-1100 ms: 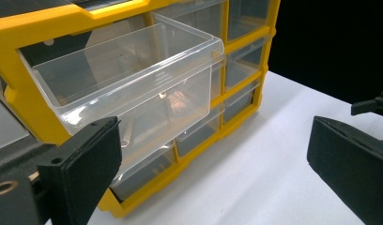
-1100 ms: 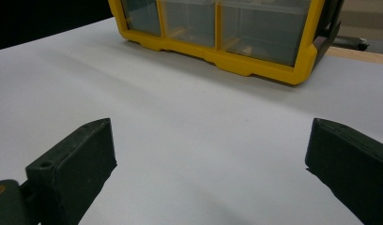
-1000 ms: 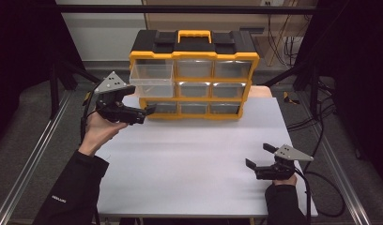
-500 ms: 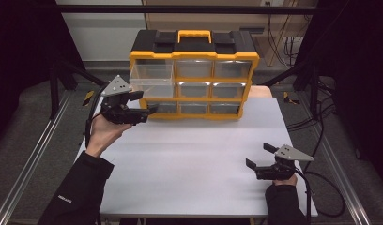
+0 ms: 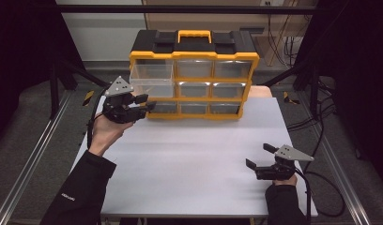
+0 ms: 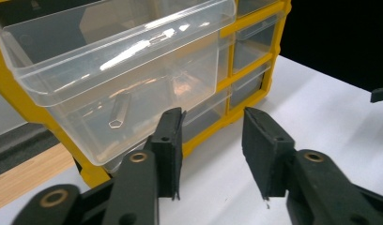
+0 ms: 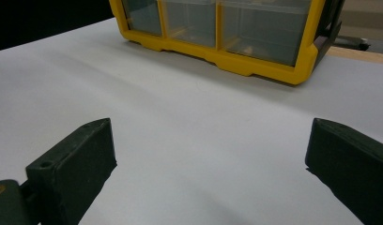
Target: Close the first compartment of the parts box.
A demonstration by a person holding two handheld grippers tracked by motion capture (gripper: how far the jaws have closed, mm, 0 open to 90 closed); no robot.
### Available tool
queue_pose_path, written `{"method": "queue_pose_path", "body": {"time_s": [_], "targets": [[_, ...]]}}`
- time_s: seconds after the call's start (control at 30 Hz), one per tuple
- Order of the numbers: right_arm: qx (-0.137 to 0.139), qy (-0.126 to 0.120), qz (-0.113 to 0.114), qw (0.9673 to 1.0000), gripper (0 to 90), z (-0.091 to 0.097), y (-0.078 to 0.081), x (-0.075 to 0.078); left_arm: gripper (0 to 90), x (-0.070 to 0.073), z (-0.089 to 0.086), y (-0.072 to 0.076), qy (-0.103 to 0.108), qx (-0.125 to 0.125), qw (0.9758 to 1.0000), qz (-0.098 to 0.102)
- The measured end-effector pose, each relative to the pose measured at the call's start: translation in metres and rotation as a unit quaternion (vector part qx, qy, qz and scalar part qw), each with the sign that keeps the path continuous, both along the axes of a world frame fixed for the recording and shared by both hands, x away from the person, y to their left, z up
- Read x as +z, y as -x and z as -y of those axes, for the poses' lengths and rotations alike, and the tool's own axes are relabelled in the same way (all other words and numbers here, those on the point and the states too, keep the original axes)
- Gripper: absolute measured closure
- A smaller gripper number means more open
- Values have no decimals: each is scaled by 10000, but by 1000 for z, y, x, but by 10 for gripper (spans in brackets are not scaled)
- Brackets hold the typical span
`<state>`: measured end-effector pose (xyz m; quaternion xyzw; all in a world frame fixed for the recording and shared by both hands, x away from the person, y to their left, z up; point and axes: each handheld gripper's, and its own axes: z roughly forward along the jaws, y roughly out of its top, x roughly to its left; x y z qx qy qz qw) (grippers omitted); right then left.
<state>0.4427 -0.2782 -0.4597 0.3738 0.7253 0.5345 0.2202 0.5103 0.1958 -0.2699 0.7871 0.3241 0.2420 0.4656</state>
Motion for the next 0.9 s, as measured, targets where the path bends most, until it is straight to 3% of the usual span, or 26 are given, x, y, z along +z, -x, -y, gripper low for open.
{"method": "queue_pose_path", "body": {"time_s": [0.5, 0.9], "targets": [[-11, -5, 3, 10000, 22, 0, 0, 0, 827, -2, -2, -11, 0, 268, 9996, 46], [-12, 2, 15, 10000, 22, 0, 0, 0, 888, -3, -2, -21, -105, 285, 9995, 79]]}}
